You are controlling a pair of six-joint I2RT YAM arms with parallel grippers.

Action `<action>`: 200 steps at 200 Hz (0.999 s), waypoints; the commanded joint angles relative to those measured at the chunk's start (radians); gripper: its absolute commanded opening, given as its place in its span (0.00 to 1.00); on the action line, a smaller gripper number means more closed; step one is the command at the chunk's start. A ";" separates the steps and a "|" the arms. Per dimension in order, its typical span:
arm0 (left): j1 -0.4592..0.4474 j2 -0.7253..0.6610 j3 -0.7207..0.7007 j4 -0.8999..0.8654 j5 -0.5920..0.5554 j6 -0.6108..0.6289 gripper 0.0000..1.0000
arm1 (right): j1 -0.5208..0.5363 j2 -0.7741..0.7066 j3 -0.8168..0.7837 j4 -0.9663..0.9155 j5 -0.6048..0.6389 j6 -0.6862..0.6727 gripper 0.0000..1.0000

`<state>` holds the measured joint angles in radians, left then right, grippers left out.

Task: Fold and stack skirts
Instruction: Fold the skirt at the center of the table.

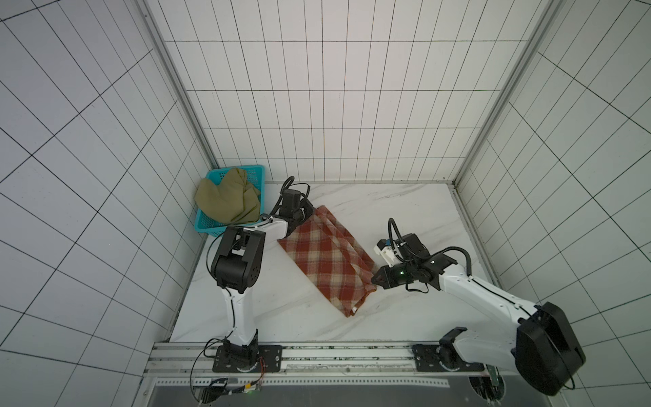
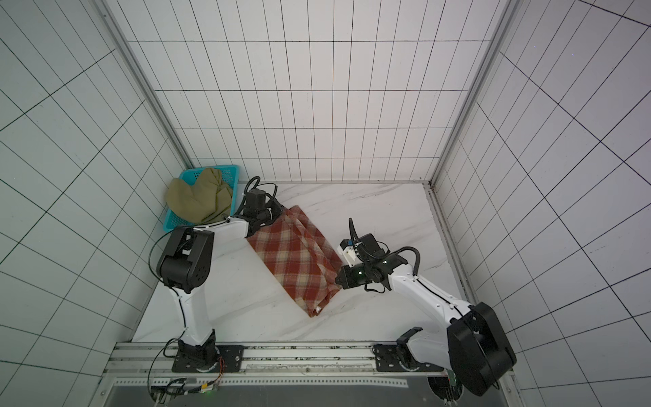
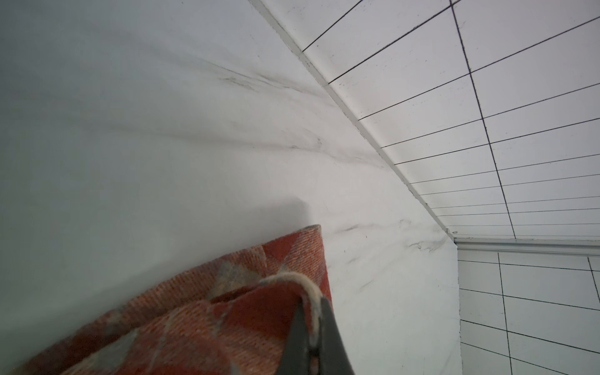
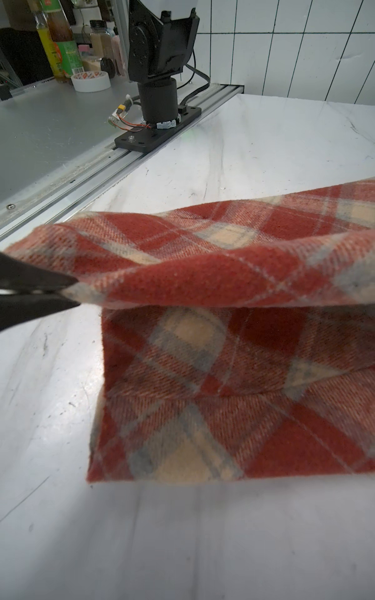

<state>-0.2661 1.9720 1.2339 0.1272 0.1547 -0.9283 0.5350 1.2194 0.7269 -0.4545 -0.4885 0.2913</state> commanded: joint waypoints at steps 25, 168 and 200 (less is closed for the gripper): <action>0.051 -0.205 -0.100 0.034 -0.023 -0.011 0.00 | 0.025 -0.114 0.118 -0.063 -0.008 0.003 0.00; 0.458 -0.828 -0.367 -0.277 0.092 0.091 0.00 | 0.513 -0.064 0.245 0.029 0.093 0.118 0.00; 0.520 -0.872 -0.391 -0.291 0.100 0.107 0.00 | 0.577 -0.027 0.263 0.055 0.093 0.127 0.00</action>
<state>0.2031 1.1351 0.8474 -0.1894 0.2928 -0.8474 1.0622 1.1751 0.8909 -0.3790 -0.3744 0.4038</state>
